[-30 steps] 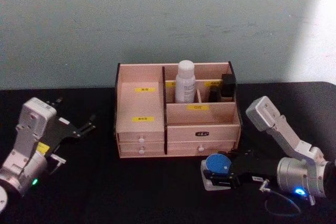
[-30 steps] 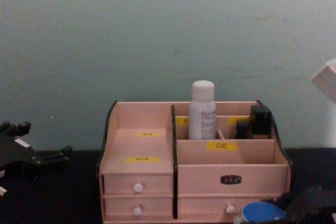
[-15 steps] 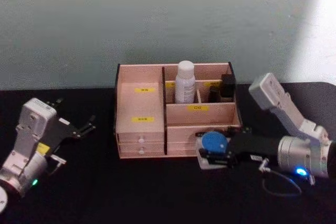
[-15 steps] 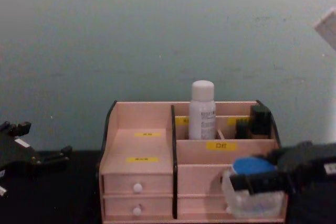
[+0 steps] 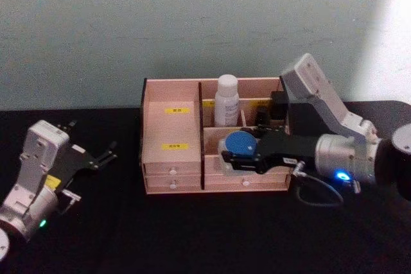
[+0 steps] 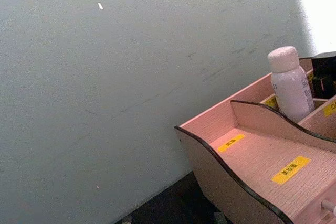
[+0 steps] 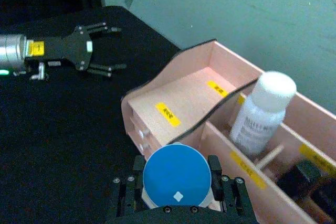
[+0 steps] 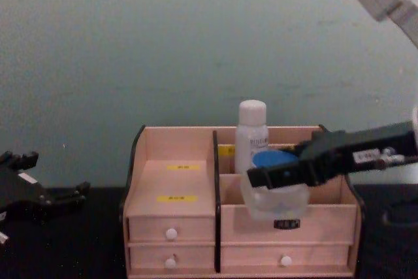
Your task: Pick up the facial cleanser and watermelon frost from the table and place them into the tiered storage box.
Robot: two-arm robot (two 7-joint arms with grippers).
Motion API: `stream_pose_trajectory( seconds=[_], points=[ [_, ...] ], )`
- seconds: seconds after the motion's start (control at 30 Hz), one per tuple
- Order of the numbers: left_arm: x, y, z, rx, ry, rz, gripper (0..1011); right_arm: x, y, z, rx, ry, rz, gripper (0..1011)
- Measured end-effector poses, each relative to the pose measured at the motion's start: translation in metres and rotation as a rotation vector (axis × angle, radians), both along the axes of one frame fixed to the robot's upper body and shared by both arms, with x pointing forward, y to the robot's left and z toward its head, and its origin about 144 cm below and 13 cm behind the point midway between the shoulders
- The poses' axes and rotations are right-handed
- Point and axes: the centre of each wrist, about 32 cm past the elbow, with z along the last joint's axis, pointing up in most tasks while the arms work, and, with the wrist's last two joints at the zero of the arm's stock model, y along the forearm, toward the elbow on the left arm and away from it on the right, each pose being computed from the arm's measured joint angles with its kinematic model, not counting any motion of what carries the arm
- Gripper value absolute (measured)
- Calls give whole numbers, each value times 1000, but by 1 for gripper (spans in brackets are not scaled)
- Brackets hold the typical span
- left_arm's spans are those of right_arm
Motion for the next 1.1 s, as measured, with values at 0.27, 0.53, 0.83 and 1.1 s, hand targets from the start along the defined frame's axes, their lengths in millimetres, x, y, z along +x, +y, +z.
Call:
stream_pose_trajectory(
  seconds=[0.27, 0.53, 0.83, 1.1],
  points=[
    [0, 0, 0, 0, 0, 0, 1001, 19, 20, 8, 16, 0, 6, 729],
    [0, 0, 0, 0, 0, 0, 1001, 40, 44, 13, 37, 8, 10, 729],
    [0, 0, 0, 0, 0, 0, 1001, 59, 64, 14, 56, 3, 4, 729],
    [0, 0, 0, 0, 0, 0, 1001, 77, 79, 8, 69, 16, -10, 729]
  ],
)
